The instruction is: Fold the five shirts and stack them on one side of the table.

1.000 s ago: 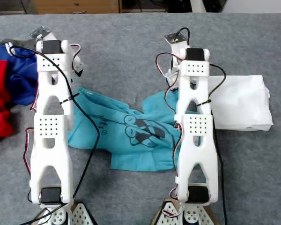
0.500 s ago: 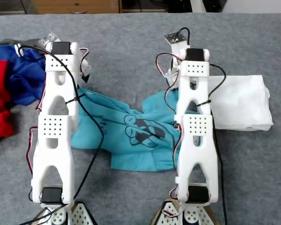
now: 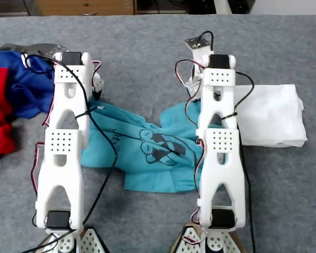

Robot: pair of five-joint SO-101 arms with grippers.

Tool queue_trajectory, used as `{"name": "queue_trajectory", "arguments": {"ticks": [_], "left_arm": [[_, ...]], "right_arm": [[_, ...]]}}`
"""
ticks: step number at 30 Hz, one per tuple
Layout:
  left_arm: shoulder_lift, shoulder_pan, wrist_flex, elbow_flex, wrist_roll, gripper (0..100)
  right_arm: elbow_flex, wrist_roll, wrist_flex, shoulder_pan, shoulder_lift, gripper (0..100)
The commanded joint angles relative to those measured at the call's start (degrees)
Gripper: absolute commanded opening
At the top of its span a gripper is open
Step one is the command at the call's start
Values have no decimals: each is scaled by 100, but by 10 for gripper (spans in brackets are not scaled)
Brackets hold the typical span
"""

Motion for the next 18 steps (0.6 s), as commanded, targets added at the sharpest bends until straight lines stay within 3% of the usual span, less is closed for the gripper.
{"name": "queue_trajectory", "arguments": {"ticks": [1,7,18], "left_arm": [[-31,9,62,167,79,124],[-40,35,53,281,167,24],[-75,35,9,281,422,20]], "right_arm": [[-259,-62,62,31,-40,3],[-259,-62,62,31,-40,3],[-259,-62,62,31,-40,3]]}}
